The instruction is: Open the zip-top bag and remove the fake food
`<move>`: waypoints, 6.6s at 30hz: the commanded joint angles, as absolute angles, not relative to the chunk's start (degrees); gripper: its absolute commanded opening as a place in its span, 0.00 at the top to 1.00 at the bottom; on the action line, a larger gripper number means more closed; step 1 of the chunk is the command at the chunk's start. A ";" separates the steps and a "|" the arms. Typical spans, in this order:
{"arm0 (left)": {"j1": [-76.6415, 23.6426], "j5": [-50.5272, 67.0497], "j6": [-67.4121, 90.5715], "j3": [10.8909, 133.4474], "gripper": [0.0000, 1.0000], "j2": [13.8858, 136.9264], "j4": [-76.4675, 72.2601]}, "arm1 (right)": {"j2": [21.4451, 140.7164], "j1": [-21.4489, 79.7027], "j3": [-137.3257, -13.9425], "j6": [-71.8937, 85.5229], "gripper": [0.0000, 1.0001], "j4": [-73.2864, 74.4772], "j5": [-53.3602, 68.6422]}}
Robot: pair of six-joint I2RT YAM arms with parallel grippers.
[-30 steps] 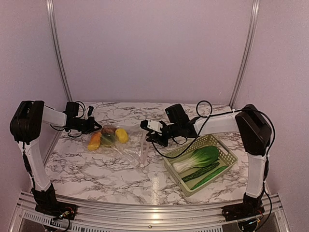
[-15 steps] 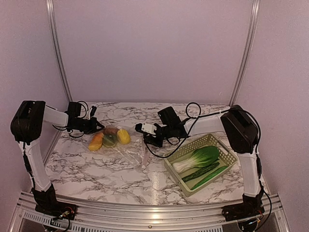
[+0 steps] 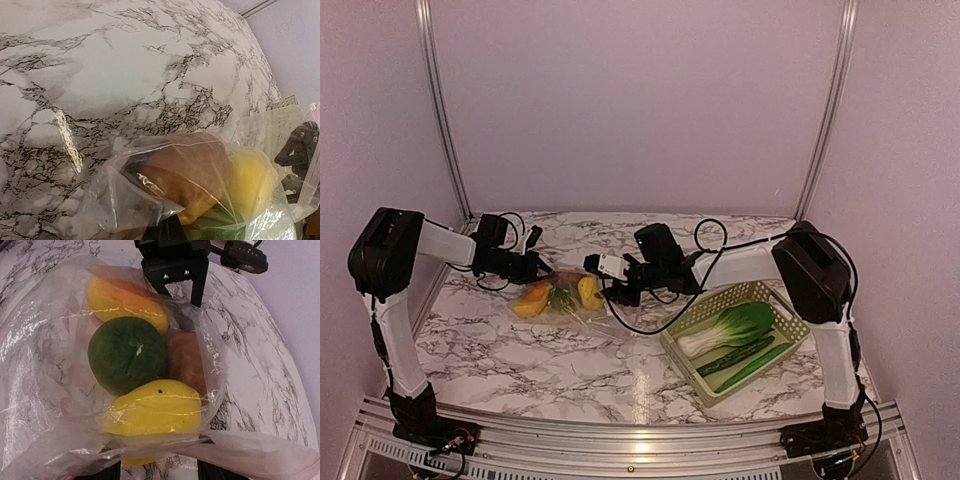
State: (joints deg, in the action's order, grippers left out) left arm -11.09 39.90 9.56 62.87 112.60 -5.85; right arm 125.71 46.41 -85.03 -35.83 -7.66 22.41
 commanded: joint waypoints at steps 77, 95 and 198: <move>-4.92 35.88 22.65 54.35 1.00 110.23 -18.02 | 86.65 48.11 -53.90 -9.77 0.67 7.31 14.17; -4.92 36.12 22.65 55.00 1.00 111.18 -18.16 | 71.28 46.91 -42.36 1.50 0.37 18.16 4.23; -11.69 32.44 29.85 46.09 1.00 110.09 -26.41 | 138.06 54.75 -91.13 -13.52 0.15 -16.86 22.58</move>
